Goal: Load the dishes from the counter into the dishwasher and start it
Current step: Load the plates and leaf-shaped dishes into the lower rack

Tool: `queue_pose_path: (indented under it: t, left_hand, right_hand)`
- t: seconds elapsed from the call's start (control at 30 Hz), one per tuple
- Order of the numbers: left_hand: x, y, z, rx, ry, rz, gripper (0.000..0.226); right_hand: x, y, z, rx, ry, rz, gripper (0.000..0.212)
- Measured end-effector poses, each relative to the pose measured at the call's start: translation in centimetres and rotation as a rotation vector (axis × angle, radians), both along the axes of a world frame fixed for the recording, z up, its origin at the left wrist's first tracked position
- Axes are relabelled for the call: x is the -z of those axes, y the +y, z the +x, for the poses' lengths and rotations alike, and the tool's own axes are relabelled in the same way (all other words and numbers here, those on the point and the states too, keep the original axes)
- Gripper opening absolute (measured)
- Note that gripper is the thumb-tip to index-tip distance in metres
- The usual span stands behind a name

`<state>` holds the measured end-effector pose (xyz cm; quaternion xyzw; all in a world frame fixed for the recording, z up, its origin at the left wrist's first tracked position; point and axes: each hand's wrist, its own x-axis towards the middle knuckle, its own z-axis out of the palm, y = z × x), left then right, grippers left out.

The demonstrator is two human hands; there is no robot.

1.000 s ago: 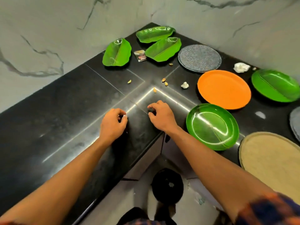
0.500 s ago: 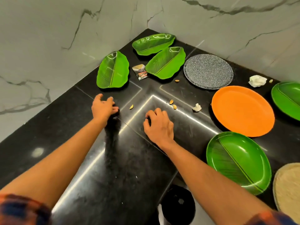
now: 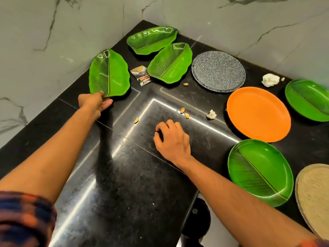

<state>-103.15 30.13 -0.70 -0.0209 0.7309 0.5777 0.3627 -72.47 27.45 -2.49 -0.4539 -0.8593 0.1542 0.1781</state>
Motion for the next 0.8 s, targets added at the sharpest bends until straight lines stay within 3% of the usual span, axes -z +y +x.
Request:
queue_pose_path:
  t: [0.23,0.43,0.57,0.8]
  left_hand:
    - [-0.7,-1.2,1.0,-0.101,0.161,0.129,0.029]
    - [-1.3,-5.4,2.8,-0.073,0.069,0.279,0.039]
    - [-2.8,-7.6,6.2,0.059,0.033,0.372,0.040]
    - [-4.1,-10.3,14.6,0.384,-0.102,0.478,0.063]
  right_hand:
    - [0.1,0.2,0.1,-0.002,-0.005,0.013,0.015]
    - [0.2,0.1,0.5,0.006,0.073,-0.035,0.018]
    - [0.2,-1.4,2.1,-0.035,0.194,-0.077,0.019]
    - [0.0,-6.2,8.3,-0.087,0.330,-0.040,0.014]
